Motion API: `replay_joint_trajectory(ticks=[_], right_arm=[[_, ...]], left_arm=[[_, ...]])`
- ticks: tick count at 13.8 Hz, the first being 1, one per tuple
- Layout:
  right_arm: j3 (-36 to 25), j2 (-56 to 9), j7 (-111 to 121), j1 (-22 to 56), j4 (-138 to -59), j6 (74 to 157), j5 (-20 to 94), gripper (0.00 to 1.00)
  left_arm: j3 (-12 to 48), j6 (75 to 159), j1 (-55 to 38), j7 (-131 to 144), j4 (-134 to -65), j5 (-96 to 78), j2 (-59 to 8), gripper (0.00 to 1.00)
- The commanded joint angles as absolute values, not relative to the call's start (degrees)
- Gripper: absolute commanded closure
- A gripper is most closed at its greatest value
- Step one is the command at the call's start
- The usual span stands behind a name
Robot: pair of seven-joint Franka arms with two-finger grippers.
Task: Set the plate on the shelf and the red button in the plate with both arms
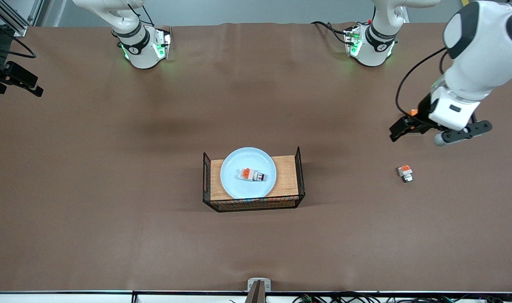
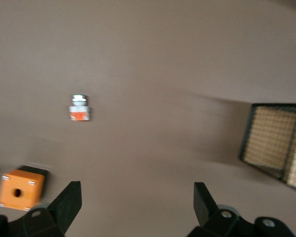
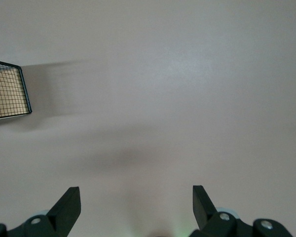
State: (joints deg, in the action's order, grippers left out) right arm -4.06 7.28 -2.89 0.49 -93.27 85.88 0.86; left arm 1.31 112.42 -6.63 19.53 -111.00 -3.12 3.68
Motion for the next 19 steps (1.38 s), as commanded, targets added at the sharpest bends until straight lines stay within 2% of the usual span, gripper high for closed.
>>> replay_joint_trajectory(ticks=[1,5,12,19], right_arm=[[-3.96,9.23,-2.29,0.09,-95.27,87.19,0.88,0.0],[-3.96,12.39,-2.29,-0.18,-100.01,89.99,0.88,0.0],[-3.87,11.25,-2.11,-0.26,-96.34,87.2,1.14,0.0],[-4.04,11.07,2.02,-1.67,-95.98,85.69,0.7,0.0]], left_arm=[[1.76,110.13,-3.09,12.59,-111.36,-2.64,5.71,0.0],[1.49,105.83,0.17,6.08,-106.27,-2.99,5.71,0.0],[1.58,103.8,0.35,5.8,-97.66,-2.9,4.22,0.0],[1.84,98.09,-0.53,6.06,-86.32,-2.81,-2.36,0.0]])
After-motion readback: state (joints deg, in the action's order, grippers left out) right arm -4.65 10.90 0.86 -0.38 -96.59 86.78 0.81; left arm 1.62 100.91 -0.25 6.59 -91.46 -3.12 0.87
